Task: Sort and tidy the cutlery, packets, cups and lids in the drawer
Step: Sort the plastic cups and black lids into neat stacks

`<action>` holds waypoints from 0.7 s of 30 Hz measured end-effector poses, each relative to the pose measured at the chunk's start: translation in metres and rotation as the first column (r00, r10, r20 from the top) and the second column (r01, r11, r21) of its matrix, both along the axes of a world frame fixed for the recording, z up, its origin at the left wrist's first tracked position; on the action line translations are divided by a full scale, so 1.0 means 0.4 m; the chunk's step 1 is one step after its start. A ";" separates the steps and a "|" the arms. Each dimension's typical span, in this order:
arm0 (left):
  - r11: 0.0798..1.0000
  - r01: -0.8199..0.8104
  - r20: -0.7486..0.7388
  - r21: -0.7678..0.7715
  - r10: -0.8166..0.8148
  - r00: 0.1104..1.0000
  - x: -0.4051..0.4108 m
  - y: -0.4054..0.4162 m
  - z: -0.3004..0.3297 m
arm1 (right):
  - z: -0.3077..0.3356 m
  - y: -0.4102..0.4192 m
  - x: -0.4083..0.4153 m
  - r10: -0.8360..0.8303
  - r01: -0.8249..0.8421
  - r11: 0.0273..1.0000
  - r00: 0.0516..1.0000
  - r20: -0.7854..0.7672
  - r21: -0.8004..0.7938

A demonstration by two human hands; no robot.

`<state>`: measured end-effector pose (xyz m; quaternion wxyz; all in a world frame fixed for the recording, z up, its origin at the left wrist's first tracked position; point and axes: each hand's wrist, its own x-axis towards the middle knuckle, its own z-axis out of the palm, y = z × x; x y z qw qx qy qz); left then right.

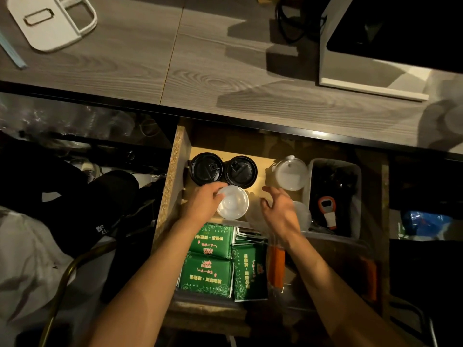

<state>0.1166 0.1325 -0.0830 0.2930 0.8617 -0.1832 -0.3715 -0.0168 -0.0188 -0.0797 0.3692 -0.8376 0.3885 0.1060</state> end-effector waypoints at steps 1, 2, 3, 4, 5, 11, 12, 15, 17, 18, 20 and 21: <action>1.000 0.016 0.011 0.013 -0.016 1.000 -0.004 -0.002 0.002 | 0.000 -0.009 -0.004 0.025 -0.025 0.999 1.000 -0.019 -0.037; 0.999 0.033 0.019 0.027 -0.033 0.999 -0.009 -0.002 0.004 | 0.000 -0.018 -0.009 0.033 -0.036 0.998 0.999 -0.042 -0.059; 0.998 0.043 0.017 0.038 -0.043 0.999 -0.014 -0.001 0.005 | 0.001 -0.027 -0.014 0.029 -0.033 0.998 0.998 -0.060 -0.058; 0.998 0.049 0.006 0.045 -0.050 0.999 -0.018 -0.001 0.006 | 0.002 -0.036 -0.018 0.021 -0.024 0.999 0.997 -0.077 -0.039; 0.997 0.059 -0.010 0.050 -0.058 0.998 -0.023 -0.001 0.008 | 0.003 -0.044 -0.023 0.020 -0.022 1.000 0.996 -0.092 -0.020; 0.994 0.053 0.037 0.093 -0.057 0.998 -0.036 -0.010 0.005 | -0.002 -0.050 -0.050 0.165 -0.175 0.981 0.979 -0.119 -0.083; 0.997 0.012 0.038 0.079 -0.015 0.999 -0.037 -0.009 0.004 | 0.003 -0.045 -0.049 0.128 -0.132 0.988 0.990 -0.051 -0.080; 0.996 -0.090 0.035 0.028 0.089 0.995 -0.040 -0.001 0.000 | 0.026 -0.009 -0.018 0.058 -0.058 0.998 0.992 0.114 -0.001; 0.995 -0.103 0.065 0.002 0.102 0.993 -0.045 0.006 -0.006 | 0.028 0.025 0.019 0.051 -0.064 0.994 0.990 0.135 0.091; 0.995 -0.102 0.080 -0.008 0.102 0.992 -0.046 0.009 -0.009 | 0.021 0.039 0.038 0.067 -0.079 0.992 0.991 0.117 0.097; 0.994 -0.106 0.094 -0.020 0.107 0.990 -0.043 0.010 -0.015 | 0.004 0.061 0.066 0.091 -0.095 0.994 0.994 0.066 0.056; 0.994 -0.110 0.094 -0.019 0.111 0.989 -0.042 0.010 -0.017 | -0.006 0.069 0.075 0.083 -0.085 0.996 0.995 0.053 0.031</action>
